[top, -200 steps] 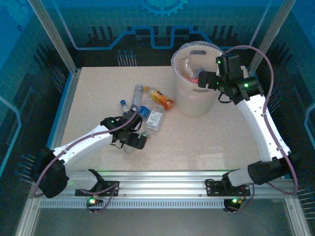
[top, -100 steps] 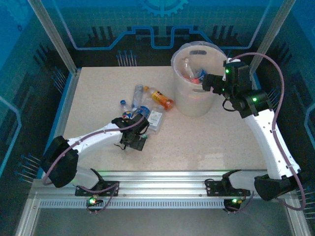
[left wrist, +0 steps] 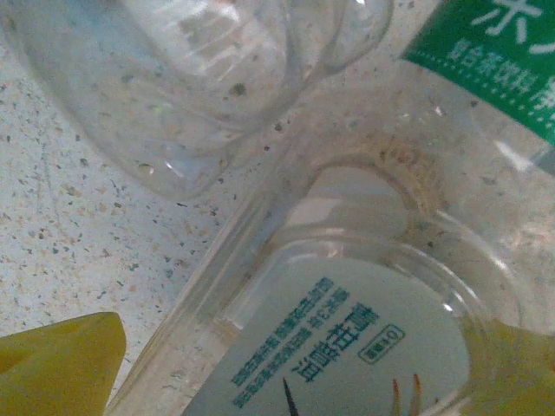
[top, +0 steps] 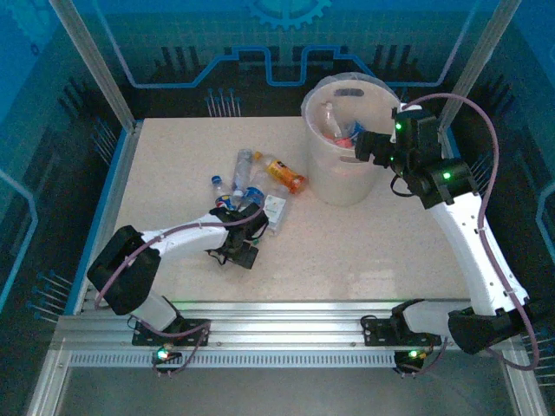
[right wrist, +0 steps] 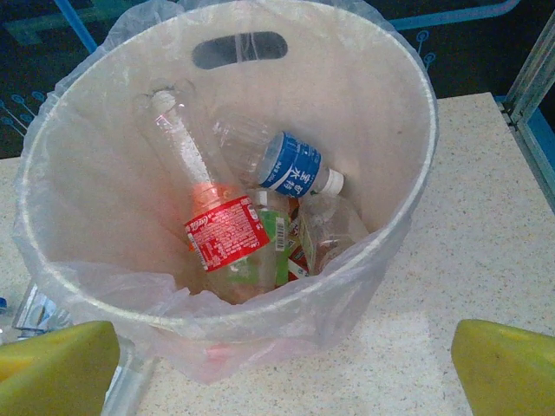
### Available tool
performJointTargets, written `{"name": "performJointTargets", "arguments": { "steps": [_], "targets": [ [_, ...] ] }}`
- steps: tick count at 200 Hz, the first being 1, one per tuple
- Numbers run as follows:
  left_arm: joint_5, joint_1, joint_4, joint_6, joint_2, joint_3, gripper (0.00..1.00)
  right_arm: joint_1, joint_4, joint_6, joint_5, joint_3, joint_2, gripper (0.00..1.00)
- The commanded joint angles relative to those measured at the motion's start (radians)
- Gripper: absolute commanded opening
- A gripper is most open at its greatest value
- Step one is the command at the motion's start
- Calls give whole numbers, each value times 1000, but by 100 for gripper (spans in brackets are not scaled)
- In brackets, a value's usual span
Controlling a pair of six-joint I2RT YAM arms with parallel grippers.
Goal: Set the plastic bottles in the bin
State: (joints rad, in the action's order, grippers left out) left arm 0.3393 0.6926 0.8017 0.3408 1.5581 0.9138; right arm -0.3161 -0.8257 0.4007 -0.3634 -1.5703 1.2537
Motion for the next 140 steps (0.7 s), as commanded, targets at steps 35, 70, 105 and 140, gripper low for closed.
{"name": "performJointTargets", "arguments": {
  "steps": [35,70,105,140],
  "targets": [
    [-65,35,-35,12,3,-3,81,-18,25,13,-21,15,-23,100],
    [-72,63,-18,18,-9,-7,68,-20,19,22,-25,19,-28,100],
    [-97,78,-19,23,-56,-18,56,-20,20,31,-26,28,-36,100],
    [-134,88,-22,23,-141,-19,45,-23,13,42,-26,44,-38,100]
  ]
}}
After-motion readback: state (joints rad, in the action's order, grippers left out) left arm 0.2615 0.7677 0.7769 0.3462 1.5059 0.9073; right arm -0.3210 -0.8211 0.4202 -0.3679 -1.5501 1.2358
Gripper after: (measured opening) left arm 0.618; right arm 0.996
